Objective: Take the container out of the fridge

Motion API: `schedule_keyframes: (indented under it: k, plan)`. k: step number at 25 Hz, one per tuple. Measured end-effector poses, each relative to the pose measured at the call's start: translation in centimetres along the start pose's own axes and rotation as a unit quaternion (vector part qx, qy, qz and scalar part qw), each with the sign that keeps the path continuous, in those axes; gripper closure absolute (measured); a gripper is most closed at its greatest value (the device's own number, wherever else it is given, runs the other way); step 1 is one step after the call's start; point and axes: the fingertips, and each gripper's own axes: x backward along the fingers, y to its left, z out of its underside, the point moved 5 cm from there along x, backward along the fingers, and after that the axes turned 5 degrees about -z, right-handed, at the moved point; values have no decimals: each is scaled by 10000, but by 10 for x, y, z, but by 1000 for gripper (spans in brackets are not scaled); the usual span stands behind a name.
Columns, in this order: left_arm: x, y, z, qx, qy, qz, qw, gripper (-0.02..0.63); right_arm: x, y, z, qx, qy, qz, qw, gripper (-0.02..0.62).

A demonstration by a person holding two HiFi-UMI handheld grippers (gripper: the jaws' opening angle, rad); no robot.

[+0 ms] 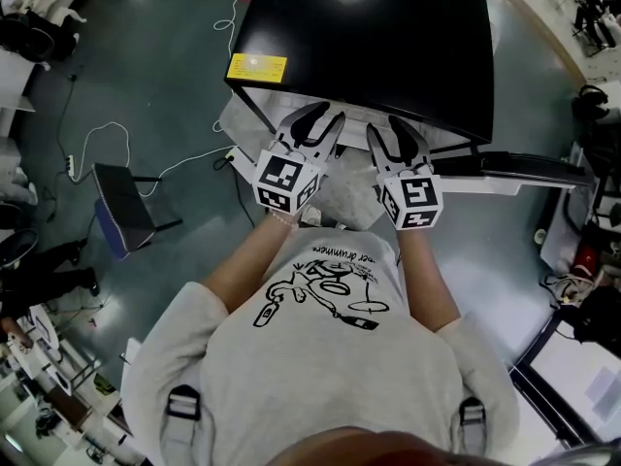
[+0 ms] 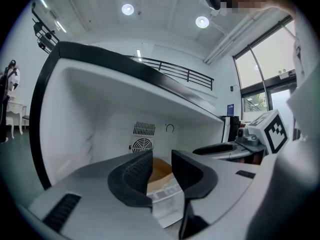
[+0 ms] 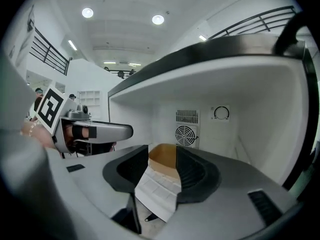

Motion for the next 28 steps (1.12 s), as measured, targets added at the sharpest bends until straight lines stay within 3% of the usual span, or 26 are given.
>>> schedule_keyframes:
  k: [28]
  plan:
    - [-54,33,51,2,663,-438,9968,396,-47,-54,30,-276,328,353,9985,359]
